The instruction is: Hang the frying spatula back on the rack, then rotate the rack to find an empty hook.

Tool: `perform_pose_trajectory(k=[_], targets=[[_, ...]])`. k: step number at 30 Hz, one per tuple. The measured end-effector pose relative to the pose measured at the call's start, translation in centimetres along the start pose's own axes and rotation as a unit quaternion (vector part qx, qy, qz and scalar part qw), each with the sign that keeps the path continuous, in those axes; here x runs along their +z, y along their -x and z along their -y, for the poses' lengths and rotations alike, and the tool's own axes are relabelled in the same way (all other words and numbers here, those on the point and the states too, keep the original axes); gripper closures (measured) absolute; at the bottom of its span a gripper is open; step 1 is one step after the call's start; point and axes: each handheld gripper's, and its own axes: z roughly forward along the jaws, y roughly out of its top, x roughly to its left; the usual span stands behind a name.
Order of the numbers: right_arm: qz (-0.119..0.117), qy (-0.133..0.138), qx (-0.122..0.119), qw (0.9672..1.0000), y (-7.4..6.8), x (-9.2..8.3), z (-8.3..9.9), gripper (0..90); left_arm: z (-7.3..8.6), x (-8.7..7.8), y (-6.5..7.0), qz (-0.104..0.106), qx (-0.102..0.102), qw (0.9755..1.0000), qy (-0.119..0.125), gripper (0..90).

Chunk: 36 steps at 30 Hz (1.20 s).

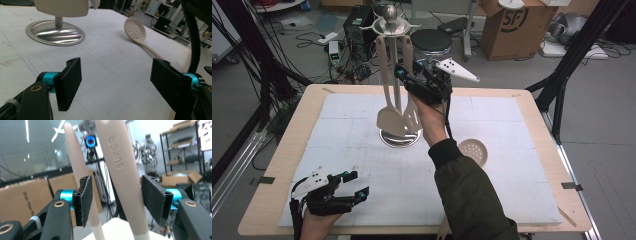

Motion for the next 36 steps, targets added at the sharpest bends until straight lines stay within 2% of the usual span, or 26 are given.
perform_pose_trajectory(k=[4, 7, 10, 16, 20, 26, 30, 34, 36], targets=[[-0.003, 0.032, 0.017, 0.9993, 0.5, -0.7, 0.2, 41.6, 0.0, 0.0, 0.0, 0.000, 0.002, 1.0000, -0.001, 25.7], [-0.003, 0.060, 0.034, 0.9976, 0.8, -1.1, -0.1, 41.8, 0.0, 0.1, 0.0, -0.001, -0.002, 1.0000, 0.000, 25.7], [-0.001, 0.084, 0.034, 0.9959, 0.9, -1.6, -0.5, 43.9, 0.0, 0.1, 0.0, 0.000, -0.001, 1.0000, -0.001, 25.7], [0.006, 0.095, 0.038, 0.9947, 1.2, -2.1, -0.9, 44.1, 0.0, 0.1, 0.1, 0.000, 0.002, 1.0000, -0.002, 25.7], [0.004, 0.098, 0.032, 0.9947, 1.2, -2.1, -1.0, 44.6, 0.0, 0.0, 0.0, -0.002, 0.001, 1.0000, -0.001, 25.7], [-0.002, 0.114, 0.040, 0.9926, 1.3, -2.0, -1.4, 45.7, 0.1, 0.0, 0.0, -0.002, 0.000, 1.0000, -0.002, 25.7], [-0.012, 0.123, 0.045, 0.9914, 1.1, -1.8, -2.1, 51.2, 0.1, 0.0, 0.0, -0.001, 0.000, 1.0000, -0.001, 25.7], [-0.017, 0.127, 0.048, 0.9906, 0.9, -1.5, -2.7, 67.8, 0.1, -0.1, 0.0, -0.001, 0.000, 1.0000, -0.001, 25.7], [-0.015, 0.129, 0.035, 0.9909, 0.8, -1.5, -2.9, 74.4, 0.1, -0.1, 0.0, 0.000, -0.001, 1.0000, 0.000, 25.7]])
